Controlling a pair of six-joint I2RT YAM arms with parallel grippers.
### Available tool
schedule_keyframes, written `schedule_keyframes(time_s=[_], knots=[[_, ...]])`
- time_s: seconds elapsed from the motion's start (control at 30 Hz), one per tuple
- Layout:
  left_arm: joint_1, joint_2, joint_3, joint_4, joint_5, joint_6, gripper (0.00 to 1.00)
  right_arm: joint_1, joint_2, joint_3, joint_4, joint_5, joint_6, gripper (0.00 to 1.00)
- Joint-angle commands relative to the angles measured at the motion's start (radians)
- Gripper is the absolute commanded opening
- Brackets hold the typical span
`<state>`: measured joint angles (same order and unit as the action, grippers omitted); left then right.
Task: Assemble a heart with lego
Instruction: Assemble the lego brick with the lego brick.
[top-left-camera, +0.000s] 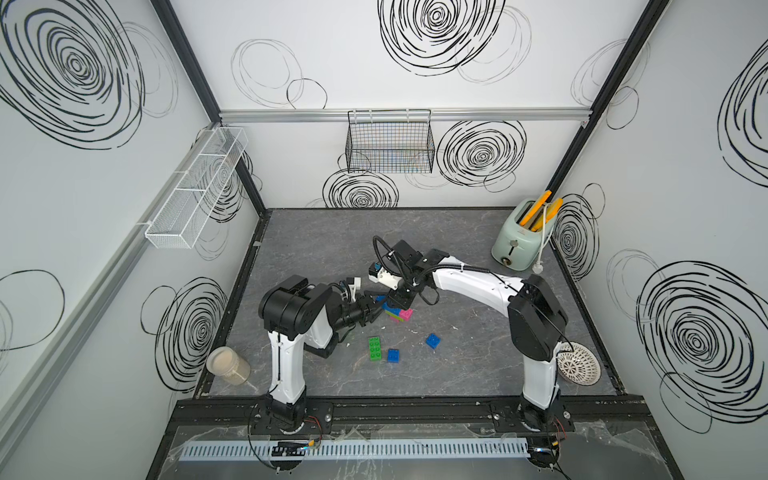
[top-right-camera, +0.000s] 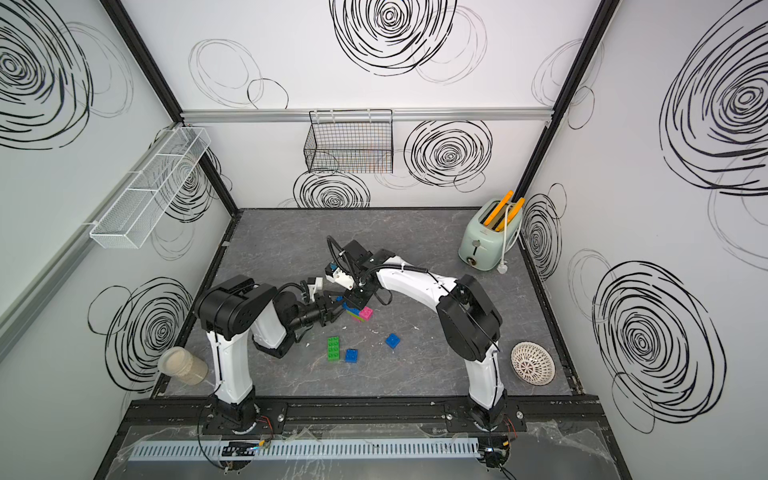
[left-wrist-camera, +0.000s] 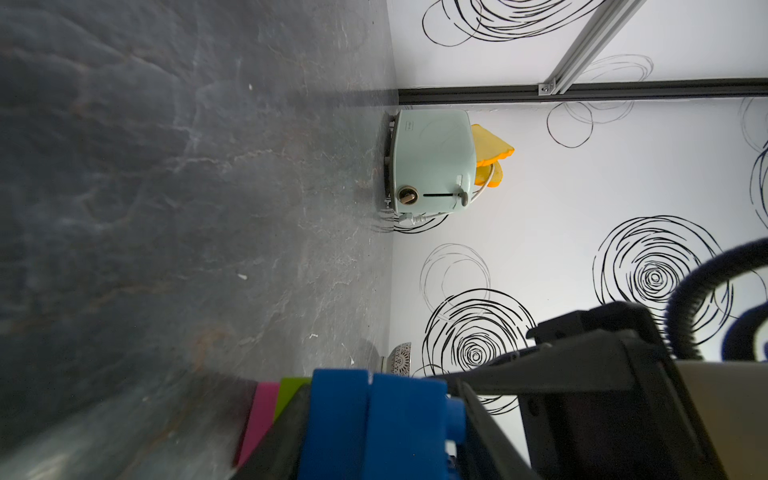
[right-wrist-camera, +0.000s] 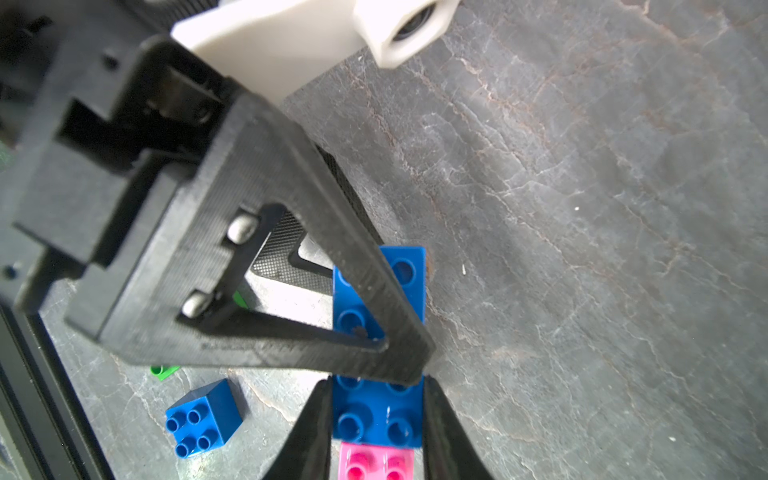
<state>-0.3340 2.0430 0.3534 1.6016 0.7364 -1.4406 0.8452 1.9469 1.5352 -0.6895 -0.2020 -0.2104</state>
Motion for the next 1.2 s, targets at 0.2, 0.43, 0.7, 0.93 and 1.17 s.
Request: schedule_keyframes(time_s=[0.2, 0.43, 0.7, 0.93, 1.17], knots=[[-0.011, 0.01, -0.008, 0.131, 0.029, -0.006, 0.52, -0.026, 0.009, -0.125, 0.008, -0.084, -0.001, 0.28], [-0.013, 0.005, -0.006, 0.117, 0.028, 0.0, 0.64, -0.032, 0.0, -0.159, 0.011, -0.096, 0.012, 0.28], [-0.014, 0.006, -0.005, 0.116, 0.023, -0.001, 0.54, -0.028, -0.01, -0.182, 0.011, -0.036, 0.016, 0.28], [-0.014, 0.005, -0.007, 0.127, 0.025, -0.004, 0.43, -0.021, 0.009, -0.178, 0.008, -0.024, 0.017, 0.28], [-0.013, 0.012, -0.004, 0.131, 0.021, -0.005, 0.41, -0.019, -0.03, -0.206, 0.041, -0.007, 0.034, 0.33]])
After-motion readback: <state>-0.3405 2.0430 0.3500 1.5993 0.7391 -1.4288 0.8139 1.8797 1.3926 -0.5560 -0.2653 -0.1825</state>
